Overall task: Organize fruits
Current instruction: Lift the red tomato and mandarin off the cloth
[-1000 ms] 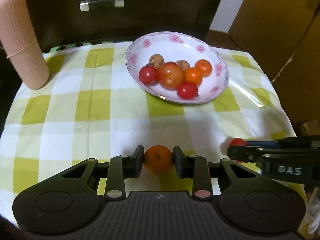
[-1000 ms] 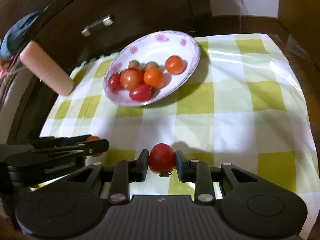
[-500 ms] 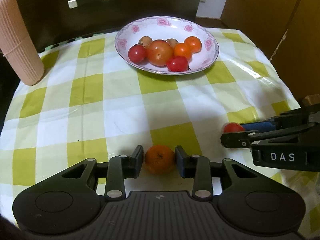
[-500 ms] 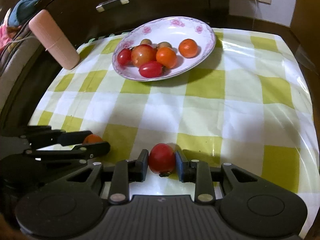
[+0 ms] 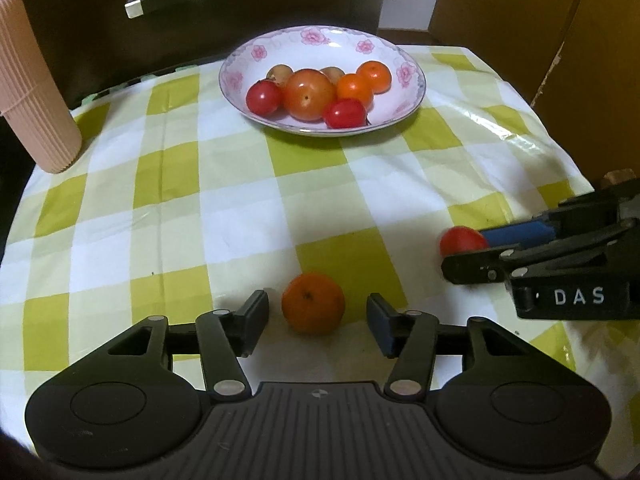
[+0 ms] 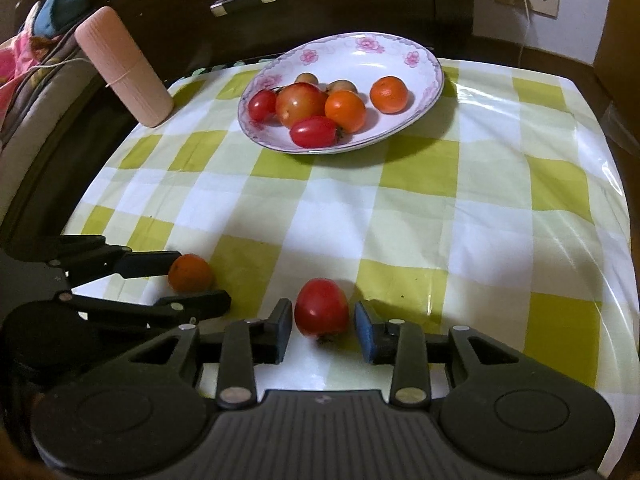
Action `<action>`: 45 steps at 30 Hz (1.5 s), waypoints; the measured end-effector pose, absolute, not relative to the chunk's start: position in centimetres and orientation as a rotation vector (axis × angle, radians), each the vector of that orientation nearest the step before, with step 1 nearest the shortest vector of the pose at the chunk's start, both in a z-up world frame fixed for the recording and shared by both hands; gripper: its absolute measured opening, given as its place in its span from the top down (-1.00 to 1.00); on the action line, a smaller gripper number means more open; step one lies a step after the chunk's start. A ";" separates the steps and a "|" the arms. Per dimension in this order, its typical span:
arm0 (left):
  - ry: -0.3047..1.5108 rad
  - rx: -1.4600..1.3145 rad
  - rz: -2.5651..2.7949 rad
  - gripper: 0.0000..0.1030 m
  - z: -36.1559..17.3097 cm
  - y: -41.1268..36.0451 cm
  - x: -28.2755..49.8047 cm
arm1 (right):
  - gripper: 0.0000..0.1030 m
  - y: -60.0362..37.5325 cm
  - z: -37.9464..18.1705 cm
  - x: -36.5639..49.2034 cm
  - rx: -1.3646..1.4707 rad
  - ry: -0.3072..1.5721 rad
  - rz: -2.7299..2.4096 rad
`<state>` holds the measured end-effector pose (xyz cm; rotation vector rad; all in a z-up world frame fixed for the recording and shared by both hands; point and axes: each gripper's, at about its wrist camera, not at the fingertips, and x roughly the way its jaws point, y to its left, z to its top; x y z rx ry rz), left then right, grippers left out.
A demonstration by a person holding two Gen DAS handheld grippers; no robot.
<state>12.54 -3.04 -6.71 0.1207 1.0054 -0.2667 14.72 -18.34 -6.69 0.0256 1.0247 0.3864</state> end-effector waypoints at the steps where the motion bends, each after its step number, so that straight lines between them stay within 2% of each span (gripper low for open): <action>1: 1.002 0.119 -0.265 -0.20 -6.7 -2.9 12.5 | 0.35 -18.3 -6.7 14.7 0.020 1.020 0.386; 6: 1.004 0.105 -0.263 0.12 -6.5 -2.7 12.7 | 0.35 -17.2 -6.7 14.5 -0.047 1.018 0.383; 8: 1.007 0.098 -0.274 0.21 -6.5 -2.7 12.7 | 0.45 -17.0 -6.8 14.3 -0.059 1.020 0.391; 45: 0.881 0.011 -0.270 0.25 -2.2 -3.7 15.3 | 0.46 -18.2 -2.2 16.1 0.095 0.880 0.351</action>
